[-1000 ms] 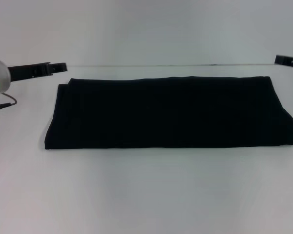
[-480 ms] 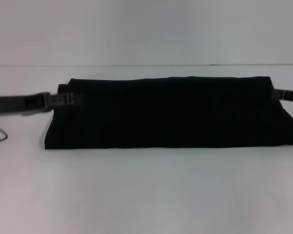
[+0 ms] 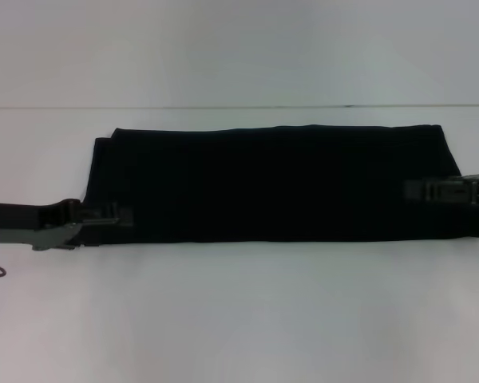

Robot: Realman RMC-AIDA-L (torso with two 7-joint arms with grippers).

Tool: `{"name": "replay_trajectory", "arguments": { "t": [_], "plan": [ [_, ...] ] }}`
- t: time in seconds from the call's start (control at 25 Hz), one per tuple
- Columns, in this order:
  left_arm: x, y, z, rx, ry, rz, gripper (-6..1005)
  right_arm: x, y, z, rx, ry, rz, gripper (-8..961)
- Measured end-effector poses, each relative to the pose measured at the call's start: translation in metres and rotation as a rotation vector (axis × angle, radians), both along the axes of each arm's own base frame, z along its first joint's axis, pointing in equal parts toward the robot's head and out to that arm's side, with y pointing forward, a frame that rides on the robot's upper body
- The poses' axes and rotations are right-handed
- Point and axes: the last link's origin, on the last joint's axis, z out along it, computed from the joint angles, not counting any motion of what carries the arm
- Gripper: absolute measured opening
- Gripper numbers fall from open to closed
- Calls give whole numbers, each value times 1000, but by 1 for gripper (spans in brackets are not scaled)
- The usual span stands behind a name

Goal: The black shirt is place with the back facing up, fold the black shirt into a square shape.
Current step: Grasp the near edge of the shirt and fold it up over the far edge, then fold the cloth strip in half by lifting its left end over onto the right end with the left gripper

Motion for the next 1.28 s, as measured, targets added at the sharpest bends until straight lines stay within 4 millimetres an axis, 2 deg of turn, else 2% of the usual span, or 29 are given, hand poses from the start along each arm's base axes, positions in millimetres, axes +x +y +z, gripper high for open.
{"name": "replay_trajectory", "arguments": {
  "t": [0.16, 0.52, 0.84, 1.28],
  "plan": [
    [1, -1, 1, -20, -26, 58, 918, -14, -1, -1, -29, 19, 90, 688],
    [5, 2, -14, -75, -116, 223, 918, -32, 13, 6, 30, 10, 187, 834],
    [-7, 1, -24, -42, -264, 480, 917, -43, 23, 11, 93, 6, 216, 931],
    [-24, 1, -24, 16, -294, 654, 917, -47, 22, 13, 101, 17, 267, 931]
  ]
}}
